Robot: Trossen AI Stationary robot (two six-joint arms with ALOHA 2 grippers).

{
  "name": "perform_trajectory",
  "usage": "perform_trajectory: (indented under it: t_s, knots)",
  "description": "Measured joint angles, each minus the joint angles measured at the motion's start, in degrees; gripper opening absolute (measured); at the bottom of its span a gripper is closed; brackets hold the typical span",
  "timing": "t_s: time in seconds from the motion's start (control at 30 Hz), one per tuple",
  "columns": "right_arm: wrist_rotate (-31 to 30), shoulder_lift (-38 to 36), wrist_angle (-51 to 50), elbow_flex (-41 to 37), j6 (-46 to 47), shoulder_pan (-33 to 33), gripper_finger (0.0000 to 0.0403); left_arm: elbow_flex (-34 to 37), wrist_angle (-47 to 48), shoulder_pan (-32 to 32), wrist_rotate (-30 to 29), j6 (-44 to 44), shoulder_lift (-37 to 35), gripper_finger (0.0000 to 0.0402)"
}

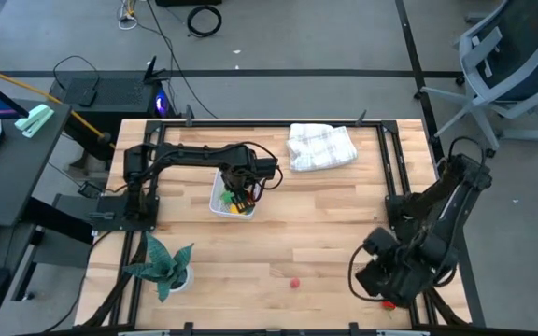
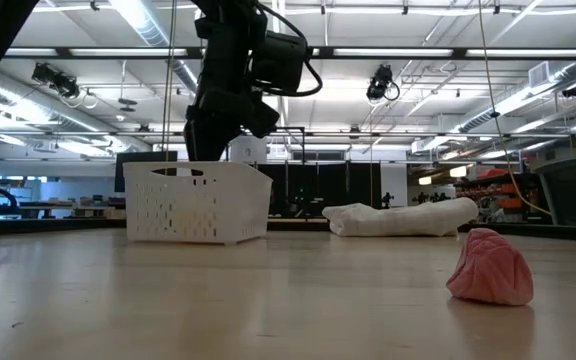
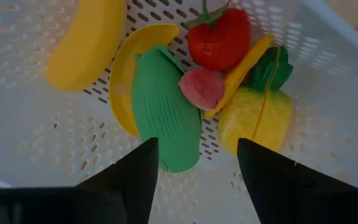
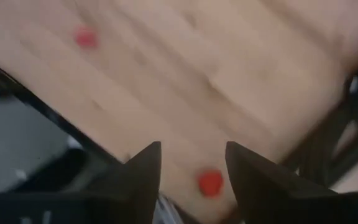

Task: Pick and placing Produce into tupperware
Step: Put the strawberry into the white basket

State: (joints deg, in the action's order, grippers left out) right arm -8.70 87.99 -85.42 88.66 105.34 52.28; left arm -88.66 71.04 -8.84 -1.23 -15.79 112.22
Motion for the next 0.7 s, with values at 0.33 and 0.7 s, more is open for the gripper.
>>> perform_trajectory:
  t_s: [0.33,0.7]
  knots:
    - [19.8,0.1,27.8,-18.8,21.5,4.7,0.0210,0.0,-5.6,0.1,0.0,3.6,0.0,0.0205]
    - [26.8,0.1,36.8,-22.4,30.2,7.7,0.0209,0.0,-11.2,0.1,0.0,4.9,0.0,0.0208]
